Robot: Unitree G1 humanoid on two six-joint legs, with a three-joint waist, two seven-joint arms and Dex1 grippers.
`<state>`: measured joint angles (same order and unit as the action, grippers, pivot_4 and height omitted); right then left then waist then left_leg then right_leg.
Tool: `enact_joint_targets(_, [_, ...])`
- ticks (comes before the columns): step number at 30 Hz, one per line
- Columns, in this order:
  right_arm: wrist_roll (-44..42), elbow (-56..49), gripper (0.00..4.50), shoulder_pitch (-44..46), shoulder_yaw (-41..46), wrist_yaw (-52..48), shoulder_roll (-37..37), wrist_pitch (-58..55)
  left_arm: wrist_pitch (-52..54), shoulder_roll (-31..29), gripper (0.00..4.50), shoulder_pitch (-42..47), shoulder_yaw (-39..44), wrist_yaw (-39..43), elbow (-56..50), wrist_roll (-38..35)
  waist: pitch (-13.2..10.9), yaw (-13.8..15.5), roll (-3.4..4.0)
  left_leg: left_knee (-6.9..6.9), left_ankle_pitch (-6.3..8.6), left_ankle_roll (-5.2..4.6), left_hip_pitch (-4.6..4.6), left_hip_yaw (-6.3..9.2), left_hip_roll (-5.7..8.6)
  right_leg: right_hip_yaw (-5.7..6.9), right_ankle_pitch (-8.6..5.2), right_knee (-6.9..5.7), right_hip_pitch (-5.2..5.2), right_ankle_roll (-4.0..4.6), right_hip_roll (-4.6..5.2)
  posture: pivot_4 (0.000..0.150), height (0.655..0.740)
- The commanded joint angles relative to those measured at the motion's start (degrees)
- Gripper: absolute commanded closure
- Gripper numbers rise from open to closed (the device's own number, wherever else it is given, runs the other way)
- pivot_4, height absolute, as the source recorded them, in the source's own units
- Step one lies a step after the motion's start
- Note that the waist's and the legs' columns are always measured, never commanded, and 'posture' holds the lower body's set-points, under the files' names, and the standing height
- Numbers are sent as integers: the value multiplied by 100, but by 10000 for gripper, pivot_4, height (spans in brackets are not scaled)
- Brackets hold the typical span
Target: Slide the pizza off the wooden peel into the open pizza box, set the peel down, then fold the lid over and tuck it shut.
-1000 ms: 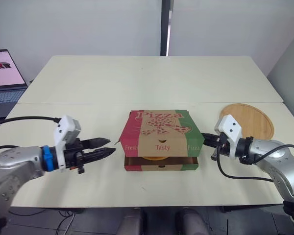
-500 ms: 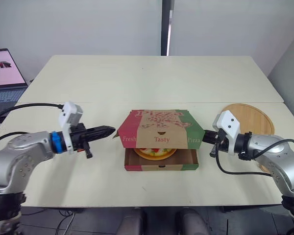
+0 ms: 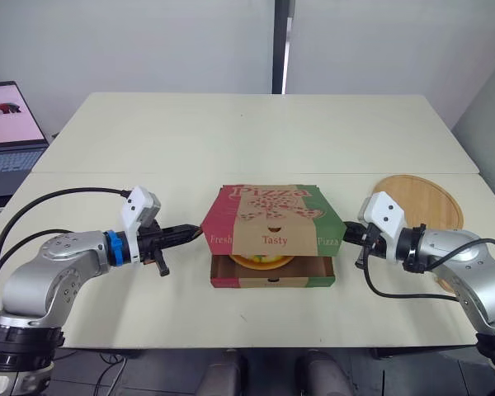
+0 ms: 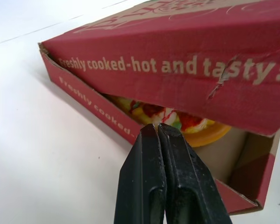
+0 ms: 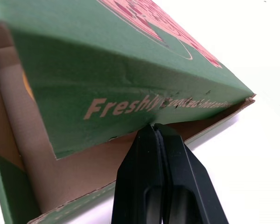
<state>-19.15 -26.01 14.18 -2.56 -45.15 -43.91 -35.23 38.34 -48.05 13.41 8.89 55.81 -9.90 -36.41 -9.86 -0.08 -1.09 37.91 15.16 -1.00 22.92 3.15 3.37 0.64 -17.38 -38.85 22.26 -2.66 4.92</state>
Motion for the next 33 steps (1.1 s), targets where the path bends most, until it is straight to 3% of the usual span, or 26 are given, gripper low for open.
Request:
enact_joint_targets(1, [15, -56, 45000, 3, 51, -64, -16, 168, 3, -339, 44549, 433, 422, 232, 206, -129, 0, -2, 0, 0, 0, 0, 0, 0, 0, 1, 0, 0, 0, 0, 0, 1500, 7281])
enact_joint_targets(5, [54, 25, 45000, -28, 40, -106, -19, 271, 41, -502, 44549, 1482, 105, 559, 610, -64, -1, 3, -2, 1, 0, 0, 0, 1, 1, 4, 0, 0, 0, 0, -1, 1500, 7281])
enact_joint_targets(14, [117, 139, 45000, 35, -26, -139, 5, 397, -518, 111, 44549, 2847, -1344, 1539, 1217, 670, -6, -23, -9, 5, -2, 3, 1, -2, 5, 2, 2, -9, -2, -3, -5, 1500, 7281])
enact_joint_targets(19, [129, 62, 45000, -47, 20, -214, -94, 376, -787, 292, 44549, 3072, -1637, 1902, 1574, 948, -6, -37, -10, 5, -2, 2, 0, -3, 3, 0, 2, -10, 0, -4, -7, 1500, 7281])
enact_joint_targets(28, [9, 217, 45000, -531, 745, -728, -967, 344, -941, 375, 44549, 3091, -1647, 2203, 1751, 1142, -9, -7, -15, 14, -1, 0, 4, -2, 4, 3, 2, -9, -4, -4, -6, 1500, 7281])
enact_joint_targets(33, [-126, 314, 45000, -299, 1043, -692, -1035, 333, -1048, 429, 44549, 3005, -1736, 2307, 1712, 1251, -10, -24, -16, 14, -1, 0, 3, -2, 2, 3, 2, -10, -4, -4, -6, 1500, 7281])
